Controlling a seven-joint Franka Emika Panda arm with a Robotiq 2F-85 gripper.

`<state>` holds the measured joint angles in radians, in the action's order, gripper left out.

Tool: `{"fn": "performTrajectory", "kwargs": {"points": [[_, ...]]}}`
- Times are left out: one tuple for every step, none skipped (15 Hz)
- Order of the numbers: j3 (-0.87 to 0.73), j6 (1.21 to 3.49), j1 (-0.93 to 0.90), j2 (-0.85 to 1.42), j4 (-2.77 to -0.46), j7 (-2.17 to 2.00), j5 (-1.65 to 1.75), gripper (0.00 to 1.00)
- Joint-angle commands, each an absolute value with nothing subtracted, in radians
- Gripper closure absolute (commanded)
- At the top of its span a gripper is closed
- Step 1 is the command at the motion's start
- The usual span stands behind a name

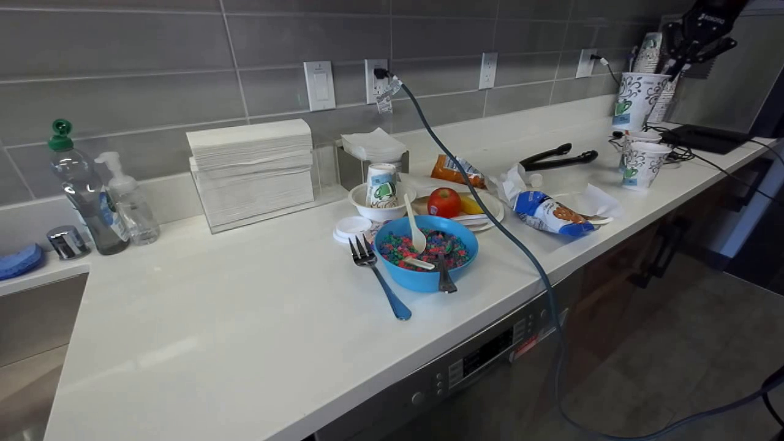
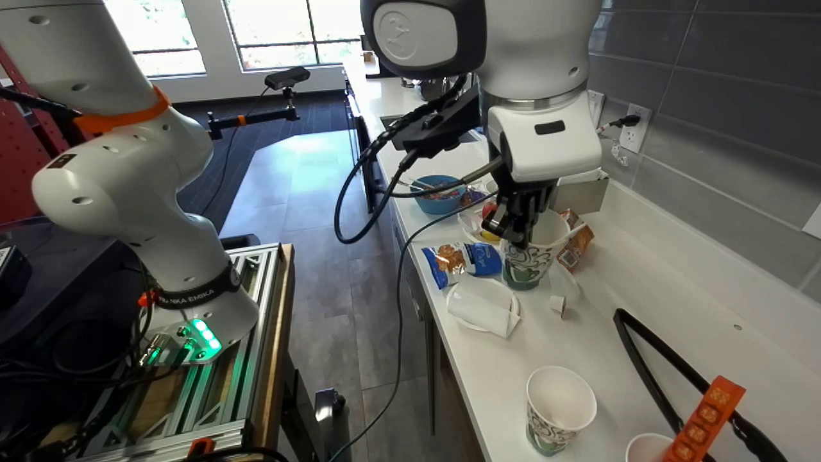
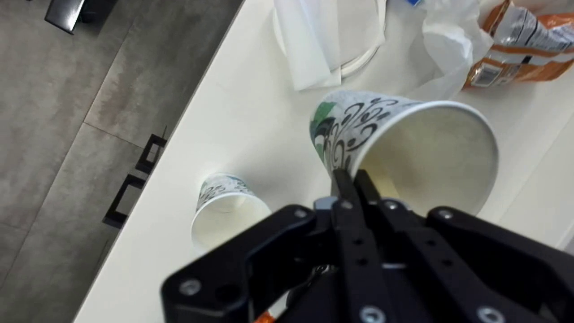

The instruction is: Put the left cup into the right cup

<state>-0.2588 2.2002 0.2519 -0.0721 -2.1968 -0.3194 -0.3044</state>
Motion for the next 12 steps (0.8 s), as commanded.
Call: {"fn": "performTrajectory", "kwargs": {"points": [[-0.283,2.285,0.279,-0.051,-2.206,-0.343,-0.345,0.99],[-0.287,2.315,0.282,-0.044,-2.212,-0.353,-0.354,0.99],[-0.286,2.352,0.284,-0.036,-2.219,-0.369,-0.348,0.99],[-0.286,2.382,0.286,-0.030,-2.225,-0.382,-0.340,0.99],[-0.286,2.405,0.287,-0.020,-2.228,-0.407,-0.331,0.99],[-0.289,2.427,0.290,-0.011,-2.231,-0.429,-0.333,0.99],[-0.292,2.452,0.292,-0.003,-2.236,-0.451,-0.334,0.99],[-0.294,2.470,0.294,0.005,-2.240,-0.474,-0.337,0.99],[-0.296,2.488,0.295,0.012,-2.245,-0.497,-0.336,0.99],[-0.299,2.499,0.296,0.019,-2.248,-0.522,-0.326,0.99],[-0.301,2.510,0.298,0.026,-2.252,-0.556,-0.308,0.99],[-0.304,2.517,0.299,0.030,-2.255,-0.575,-0.311,0.99]]}}
